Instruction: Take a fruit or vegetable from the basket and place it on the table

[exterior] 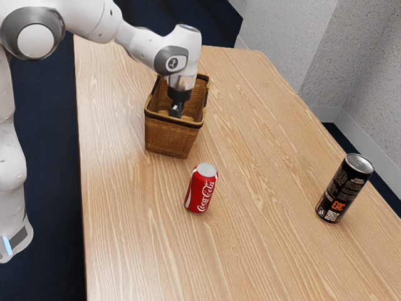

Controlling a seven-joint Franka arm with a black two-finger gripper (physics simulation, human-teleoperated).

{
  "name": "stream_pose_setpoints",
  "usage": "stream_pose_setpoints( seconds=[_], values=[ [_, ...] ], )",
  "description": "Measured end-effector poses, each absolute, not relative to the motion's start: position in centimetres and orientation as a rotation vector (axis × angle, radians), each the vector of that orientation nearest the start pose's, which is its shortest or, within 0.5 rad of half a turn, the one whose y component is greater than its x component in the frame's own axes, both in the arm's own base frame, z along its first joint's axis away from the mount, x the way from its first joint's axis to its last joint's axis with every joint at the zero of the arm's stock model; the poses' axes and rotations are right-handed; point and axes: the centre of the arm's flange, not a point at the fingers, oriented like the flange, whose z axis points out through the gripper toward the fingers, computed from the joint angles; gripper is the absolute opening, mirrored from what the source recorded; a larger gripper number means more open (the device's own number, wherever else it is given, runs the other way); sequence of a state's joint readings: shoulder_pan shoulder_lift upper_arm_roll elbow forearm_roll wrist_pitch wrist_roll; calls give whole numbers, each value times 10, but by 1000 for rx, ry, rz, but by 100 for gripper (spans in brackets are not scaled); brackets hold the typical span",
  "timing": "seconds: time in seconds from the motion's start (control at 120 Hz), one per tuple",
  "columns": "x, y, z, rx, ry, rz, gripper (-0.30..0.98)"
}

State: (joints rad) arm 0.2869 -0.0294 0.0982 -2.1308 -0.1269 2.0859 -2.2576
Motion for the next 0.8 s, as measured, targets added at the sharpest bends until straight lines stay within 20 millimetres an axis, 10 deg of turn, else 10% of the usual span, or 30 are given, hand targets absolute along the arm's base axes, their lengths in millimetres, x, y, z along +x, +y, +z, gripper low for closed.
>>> stream_pose_setpoints(
  seconds=[0.3,0.542,0.8],
  values=[
    [492,194,412,700,2997,-176,68],
    [492,194,412,725,2985,-183,31],
    [491,193,417,749,2970,-183,26]
  ],
)
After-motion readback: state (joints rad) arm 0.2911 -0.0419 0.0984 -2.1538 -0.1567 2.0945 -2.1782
